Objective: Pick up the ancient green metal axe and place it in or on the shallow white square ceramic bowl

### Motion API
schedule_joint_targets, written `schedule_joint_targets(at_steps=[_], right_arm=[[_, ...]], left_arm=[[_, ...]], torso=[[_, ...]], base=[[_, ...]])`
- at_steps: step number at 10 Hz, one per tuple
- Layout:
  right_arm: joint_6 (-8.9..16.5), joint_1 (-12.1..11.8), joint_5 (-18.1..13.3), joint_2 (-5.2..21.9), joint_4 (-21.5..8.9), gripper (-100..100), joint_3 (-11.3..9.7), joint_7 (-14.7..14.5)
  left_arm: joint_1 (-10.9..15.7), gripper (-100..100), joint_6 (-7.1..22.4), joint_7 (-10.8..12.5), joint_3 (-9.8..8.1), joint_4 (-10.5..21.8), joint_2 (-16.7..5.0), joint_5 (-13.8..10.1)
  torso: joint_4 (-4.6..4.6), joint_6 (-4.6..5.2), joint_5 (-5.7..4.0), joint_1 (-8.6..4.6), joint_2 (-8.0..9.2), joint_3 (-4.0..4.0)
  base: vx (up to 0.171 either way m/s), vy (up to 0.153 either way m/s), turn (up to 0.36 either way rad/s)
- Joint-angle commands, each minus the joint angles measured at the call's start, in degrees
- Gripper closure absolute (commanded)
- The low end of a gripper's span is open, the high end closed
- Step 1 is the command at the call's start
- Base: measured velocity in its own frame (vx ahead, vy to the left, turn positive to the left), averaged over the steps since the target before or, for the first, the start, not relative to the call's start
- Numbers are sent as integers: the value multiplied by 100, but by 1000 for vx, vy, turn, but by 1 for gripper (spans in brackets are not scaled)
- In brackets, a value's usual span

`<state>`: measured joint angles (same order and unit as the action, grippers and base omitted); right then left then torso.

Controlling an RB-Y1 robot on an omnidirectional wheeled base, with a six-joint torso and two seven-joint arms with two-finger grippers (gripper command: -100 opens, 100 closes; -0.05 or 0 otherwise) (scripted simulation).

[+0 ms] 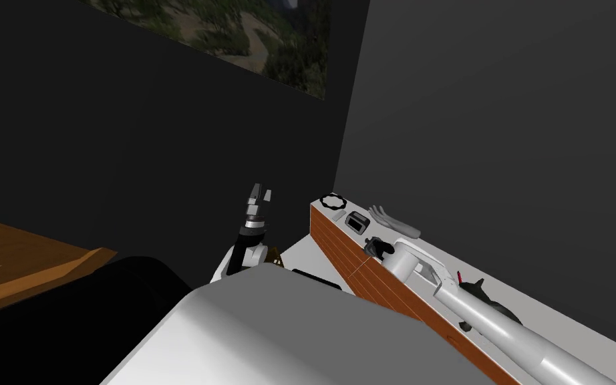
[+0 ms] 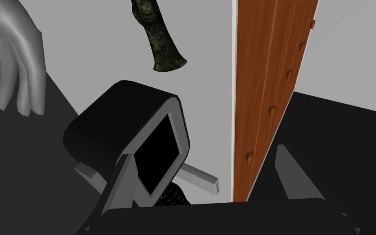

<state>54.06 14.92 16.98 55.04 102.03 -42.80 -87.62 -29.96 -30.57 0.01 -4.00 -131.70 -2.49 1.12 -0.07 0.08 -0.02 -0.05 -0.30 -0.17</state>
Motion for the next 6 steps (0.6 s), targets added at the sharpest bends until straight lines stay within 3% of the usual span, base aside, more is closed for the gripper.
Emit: schedule_joint_targets(at_steps=[1, 4, 6], right_arm=[[286, 38, 142, -23, -159, -100, -32, -279], [537, 55, 266, -36, -305, -100, -58, -507], [895, 80, 513, -66, -587, -100, -107, -875]], left_arm=[[0, 0, 0, 0, 0, 0, 0, 0], [0, 0, 0, 0, 0, 0, 0, 0], [0, 0, 0, 0, 0, 0, 0, 0]], torso=[[0, 0, 0, 0, 0, 0], [0, 0, 0, -1, -2, 0], [-1, 0, -1, -1, -4, -2]], base=[[85, 7, 44], [76, 6, 27], [104, 1, 44]])
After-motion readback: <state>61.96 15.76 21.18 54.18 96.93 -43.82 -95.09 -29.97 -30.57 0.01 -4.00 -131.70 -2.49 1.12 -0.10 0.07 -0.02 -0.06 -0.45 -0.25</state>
